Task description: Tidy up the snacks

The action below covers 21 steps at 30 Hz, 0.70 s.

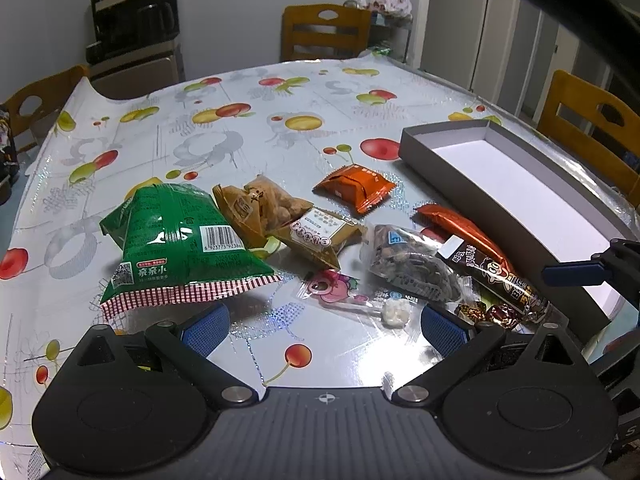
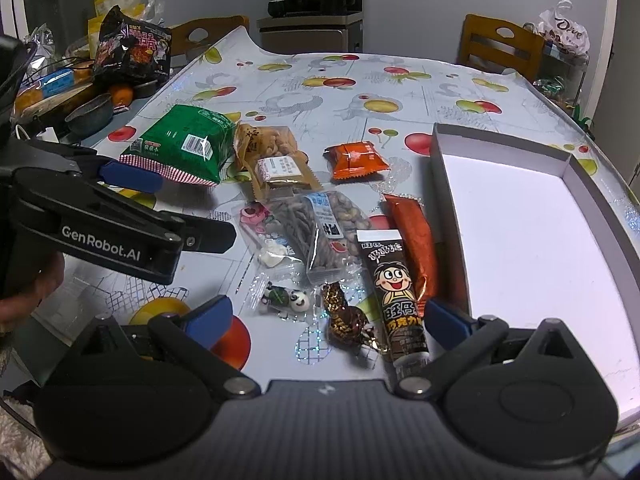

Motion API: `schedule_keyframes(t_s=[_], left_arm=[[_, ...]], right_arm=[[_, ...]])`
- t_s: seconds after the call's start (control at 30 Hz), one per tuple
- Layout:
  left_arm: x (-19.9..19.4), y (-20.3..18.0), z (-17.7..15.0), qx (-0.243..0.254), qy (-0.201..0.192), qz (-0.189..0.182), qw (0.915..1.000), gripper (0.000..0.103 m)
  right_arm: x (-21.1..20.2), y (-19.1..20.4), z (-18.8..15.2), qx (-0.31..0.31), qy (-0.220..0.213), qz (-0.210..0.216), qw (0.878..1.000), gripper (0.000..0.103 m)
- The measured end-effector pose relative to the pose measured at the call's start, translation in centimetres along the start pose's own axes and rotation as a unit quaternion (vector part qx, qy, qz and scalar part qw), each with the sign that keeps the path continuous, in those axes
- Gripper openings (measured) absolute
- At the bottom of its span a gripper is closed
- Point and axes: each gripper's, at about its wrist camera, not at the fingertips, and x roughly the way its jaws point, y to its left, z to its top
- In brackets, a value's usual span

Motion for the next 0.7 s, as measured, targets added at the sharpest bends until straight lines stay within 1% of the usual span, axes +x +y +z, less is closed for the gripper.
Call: schedule_keyframes(t_s=[0.27, 0.7], left_arm=[[0.47, -0.20, 0.02, 0.000, 0.008, -0.001, 1.0000, 0.103], [0.70, -0.14, 0.01, -0.002, 0.010, -0.001, 1.0000, 0.103]], right_arm=[[0.29, -0.05, -0.09, 0.002, 0.004, -0.001, 1.000, 0.103], [0.69, 0.10, -0.04, 0.003, 0.010, -0.001, 1.000, 0.103]])
